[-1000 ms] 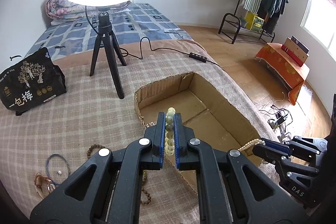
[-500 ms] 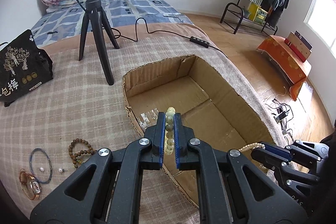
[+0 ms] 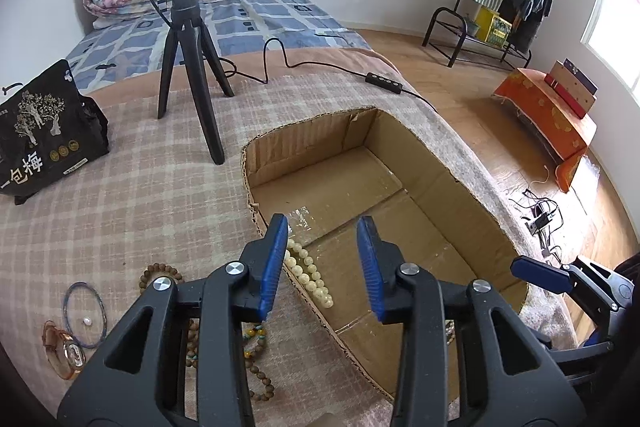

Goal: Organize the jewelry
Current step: 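Carry bracelet and necklace into the cardboard box, opening both tools to release them, then move both tools back toward the watch and the wooden bead mala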

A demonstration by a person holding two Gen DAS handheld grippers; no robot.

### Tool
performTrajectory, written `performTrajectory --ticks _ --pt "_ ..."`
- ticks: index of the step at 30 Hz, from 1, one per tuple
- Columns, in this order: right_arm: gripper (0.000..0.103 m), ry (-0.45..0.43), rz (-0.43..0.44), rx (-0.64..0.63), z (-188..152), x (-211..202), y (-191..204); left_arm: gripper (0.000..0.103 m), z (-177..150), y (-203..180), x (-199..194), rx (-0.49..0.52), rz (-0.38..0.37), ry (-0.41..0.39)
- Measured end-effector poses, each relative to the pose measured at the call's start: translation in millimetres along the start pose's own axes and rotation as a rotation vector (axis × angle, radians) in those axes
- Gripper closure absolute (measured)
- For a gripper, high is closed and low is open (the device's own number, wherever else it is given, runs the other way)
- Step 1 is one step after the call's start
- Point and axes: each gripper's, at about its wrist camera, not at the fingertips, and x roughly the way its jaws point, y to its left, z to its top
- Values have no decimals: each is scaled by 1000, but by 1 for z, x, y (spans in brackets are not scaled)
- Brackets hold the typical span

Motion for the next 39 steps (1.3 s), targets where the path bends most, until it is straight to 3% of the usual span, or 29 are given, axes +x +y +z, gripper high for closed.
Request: performTrajectory --ticks 3,9,22,24,39 --pt "21 -4 -23 3 -1 -3 2 67 1 3 -6 -4 2 -9" --pt "12 -20 -49 -2 -2 -14 10 67 0 9 -23 -6 8 -25" --pt "5 -65 -46 -52 0 -43 47 65 -7 43 -78 -32 41 -101" --pt "5 -73 -38 -55 0 -47 53 61 -9 52 -88 -42 50 -114" --pt "5 -77 44 -139 9 -53 110 60 -43 145 -164 -118 155 -165"
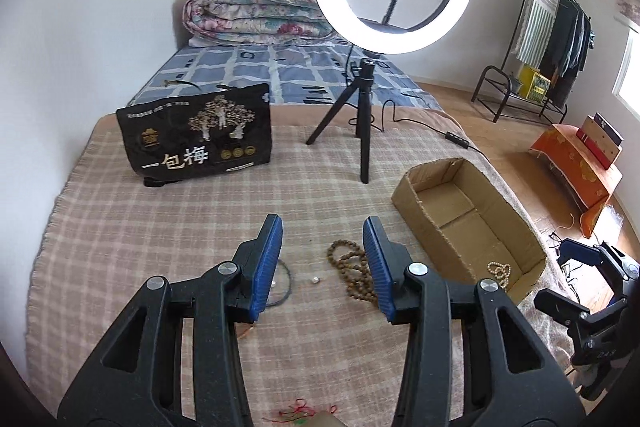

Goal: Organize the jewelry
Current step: 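Move both tools back toward the watch and the wooden bead mala, then grasp the brown-strap watch with the left tool while the right tool grasps the wooden bead mala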

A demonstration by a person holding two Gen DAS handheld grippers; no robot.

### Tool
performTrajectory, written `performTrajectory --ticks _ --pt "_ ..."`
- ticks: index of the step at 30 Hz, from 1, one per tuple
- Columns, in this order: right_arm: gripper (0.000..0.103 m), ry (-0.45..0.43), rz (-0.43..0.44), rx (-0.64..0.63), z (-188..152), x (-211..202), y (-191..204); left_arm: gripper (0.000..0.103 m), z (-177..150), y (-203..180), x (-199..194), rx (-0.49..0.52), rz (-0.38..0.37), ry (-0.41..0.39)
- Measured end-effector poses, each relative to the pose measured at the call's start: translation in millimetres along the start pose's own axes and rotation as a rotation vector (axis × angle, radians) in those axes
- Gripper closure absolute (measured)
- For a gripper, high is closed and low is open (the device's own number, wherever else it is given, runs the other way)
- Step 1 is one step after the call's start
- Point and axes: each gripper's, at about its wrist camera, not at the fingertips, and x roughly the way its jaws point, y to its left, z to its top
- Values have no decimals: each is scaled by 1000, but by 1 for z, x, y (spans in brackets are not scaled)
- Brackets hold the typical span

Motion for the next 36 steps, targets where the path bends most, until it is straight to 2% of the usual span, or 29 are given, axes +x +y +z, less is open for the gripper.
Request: performTrajectory --ticks 12,23,31,36 --pt "6 51 61 -52 5 20 37 60 -31 82 -9 -86 73 52" --pt "7 128 87 -77 5 59 55 61 -66 111 26 -155 62 159" --pt "15 233 140 -125 3 102 68 61 -82 123 53 -201 48 222" --pt "28 326 159 -140 1 137 73 61 -89 128 67 -218 37 246"
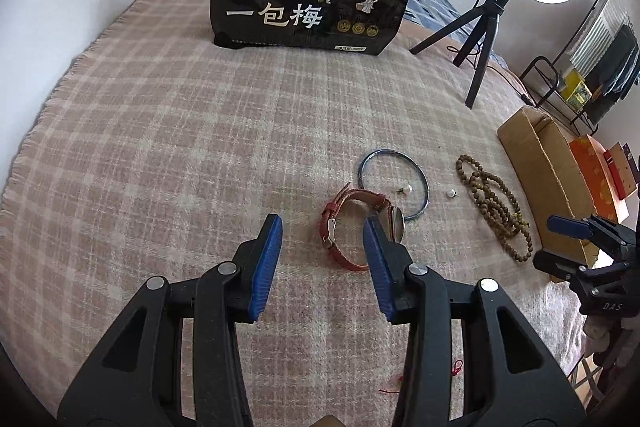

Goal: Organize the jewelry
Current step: 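Grasp the brown-strap watch with the left tool while the right tool grasps the wooden bead mala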

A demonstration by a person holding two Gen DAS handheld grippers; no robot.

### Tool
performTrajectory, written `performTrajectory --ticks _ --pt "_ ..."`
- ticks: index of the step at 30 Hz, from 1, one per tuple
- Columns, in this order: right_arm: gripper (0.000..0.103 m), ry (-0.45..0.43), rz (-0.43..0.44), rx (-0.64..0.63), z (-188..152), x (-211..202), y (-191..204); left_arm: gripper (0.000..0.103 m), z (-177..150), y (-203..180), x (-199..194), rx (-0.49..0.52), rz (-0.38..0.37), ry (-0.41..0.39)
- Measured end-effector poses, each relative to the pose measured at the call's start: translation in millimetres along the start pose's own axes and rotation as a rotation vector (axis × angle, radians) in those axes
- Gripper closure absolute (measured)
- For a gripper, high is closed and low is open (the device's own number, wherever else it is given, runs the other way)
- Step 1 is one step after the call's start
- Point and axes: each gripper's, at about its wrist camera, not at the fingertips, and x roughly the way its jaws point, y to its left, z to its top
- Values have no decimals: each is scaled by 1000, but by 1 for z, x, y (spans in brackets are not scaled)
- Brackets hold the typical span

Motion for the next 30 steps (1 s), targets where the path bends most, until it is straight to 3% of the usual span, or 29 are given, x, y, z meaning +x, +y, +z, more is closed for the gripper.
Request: performTrajectory --ticks 20,22,24,27,30 --pt "42 151 -33 -59 27 73 -4 61 -2 -4 43 6 -7 68" --pt "43 154 -37 -67 28 75 -3 68 -2 -4 46 3 -4 71" --pt "50 154 -33 -66 29 77 -2 70 -1 -3 48 -5 -2 74" --pt "65 153 -24 -55 30 77 -3 83 0 -3 49 -5 16 73" --pt "76 150 -20 -51 31 77 -3 89 0 -3 51 -4 29 70"
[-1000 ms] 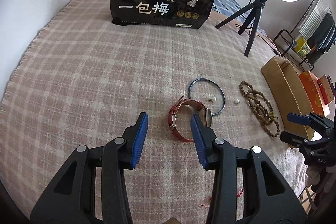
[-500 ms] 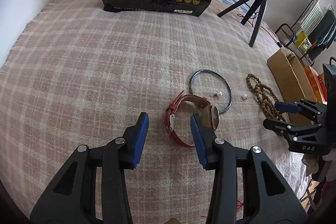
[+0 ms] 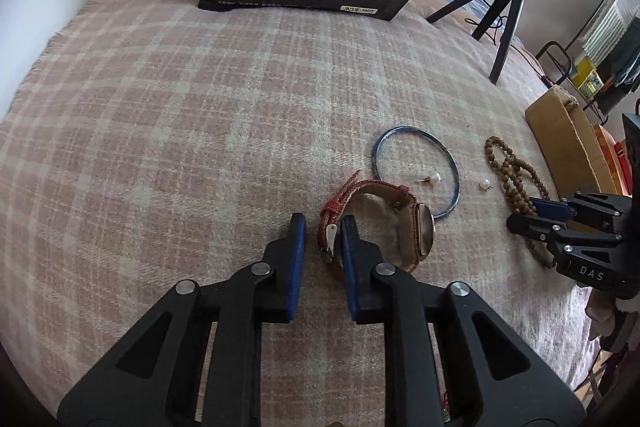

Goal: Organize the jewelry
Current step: 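Grasp the brown-strap watch with the left tool while the right tool grasps the wooden bead mala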

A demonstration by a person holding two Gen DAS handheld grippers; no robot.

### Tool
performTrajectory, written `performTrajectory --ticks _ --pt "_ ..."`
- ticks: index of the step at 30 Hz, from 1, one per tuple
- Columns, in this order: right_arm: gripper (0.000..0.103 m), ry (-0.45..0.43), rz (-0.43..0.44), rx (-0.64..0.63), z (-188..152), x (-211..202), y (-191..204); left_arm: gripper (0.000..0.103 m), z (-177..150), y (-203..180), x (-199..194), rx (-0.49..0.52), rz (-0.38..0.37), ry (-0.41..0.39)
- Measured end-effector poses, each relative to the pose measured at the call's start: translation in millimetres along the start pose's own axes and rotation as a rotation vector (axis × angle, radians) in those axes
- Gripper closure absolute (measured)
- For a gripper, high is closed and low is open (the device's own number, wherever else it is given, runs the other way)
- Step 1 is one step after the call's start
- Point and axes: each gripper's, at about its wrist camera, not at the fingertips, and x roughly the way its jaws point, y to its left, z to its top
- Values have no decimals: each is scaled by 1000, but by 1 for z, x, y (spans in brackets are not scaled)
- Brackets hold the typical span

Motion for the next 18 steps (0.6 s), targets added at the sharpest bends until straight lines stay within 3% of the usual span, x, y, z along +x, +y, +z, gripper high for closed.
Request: performTrajectory --ticks 2,7,17,18 --pt "82 -5 -5 -1 -1 0 1 95 0 -2 1 5 3 -2" --pt "92 -15 -11 -7 -2 -1 5 95 -2 -5 -1 5 21 -14" --pt "94 -58 12 22 -13 -18 9 95 -5 -11 -16 23 28 -42" --pt "99 -62 16 24 -14 -21 9 95 -5 -12 -19 25 28 -47"
